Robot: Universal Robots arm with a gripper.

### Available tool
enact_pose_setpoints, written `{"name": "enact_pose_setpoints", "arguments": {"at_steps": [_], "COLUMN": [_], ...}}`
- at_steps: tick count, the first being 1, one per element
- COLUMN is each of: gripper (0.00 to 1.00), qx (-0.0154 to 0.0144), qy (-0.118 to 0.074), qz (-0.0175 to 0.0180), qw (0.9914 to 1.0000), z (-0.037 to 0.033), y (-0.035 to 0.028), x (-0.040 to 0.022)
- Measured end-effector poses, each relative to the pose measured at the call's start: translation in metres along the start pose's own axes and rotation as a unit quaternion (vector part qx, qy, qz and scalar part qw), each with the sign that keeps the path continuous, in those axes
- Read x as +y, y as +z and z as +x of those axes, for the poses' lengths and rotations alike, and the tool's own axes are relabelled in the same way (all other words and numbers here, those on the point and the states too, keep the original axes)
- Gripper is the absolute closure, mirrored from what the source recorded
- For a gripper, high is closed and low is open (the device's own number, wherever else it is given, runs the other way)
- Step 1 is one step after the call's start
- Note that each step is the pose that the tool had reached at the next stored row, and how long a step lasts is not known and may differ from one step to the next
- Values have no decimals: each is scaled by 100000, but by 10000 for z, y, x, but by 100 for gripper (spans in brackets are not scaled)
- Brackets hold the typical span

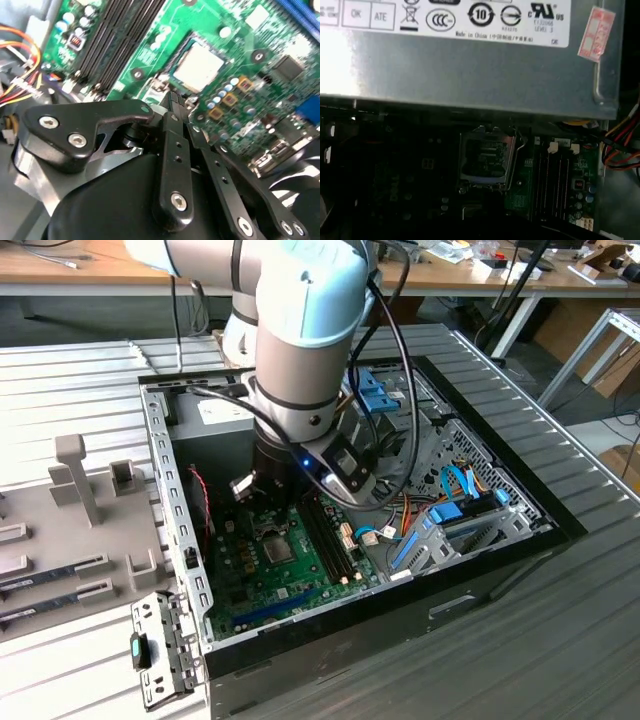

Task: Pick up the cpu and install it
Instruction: 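Close the cpu cover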

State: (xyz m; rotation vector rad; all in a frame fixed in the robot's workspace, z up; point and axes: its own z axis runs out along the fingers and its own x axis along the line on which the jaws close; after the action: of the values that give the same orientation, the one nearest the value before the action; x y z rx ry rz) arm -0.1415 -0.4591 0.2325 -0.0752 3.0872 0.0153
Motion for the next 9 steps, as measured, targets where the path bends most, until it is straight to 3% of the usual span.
{"name": "enact_pose_setpoints", "arguments": {"at_steps": [6,9], "gripper": [89,89], "qx": [9,7], "qy": [-6,-15], "qz": [260,268], "qw": [100000,100000], "z": [49,62], "y": [71,81], "x": [-140,-151]}}
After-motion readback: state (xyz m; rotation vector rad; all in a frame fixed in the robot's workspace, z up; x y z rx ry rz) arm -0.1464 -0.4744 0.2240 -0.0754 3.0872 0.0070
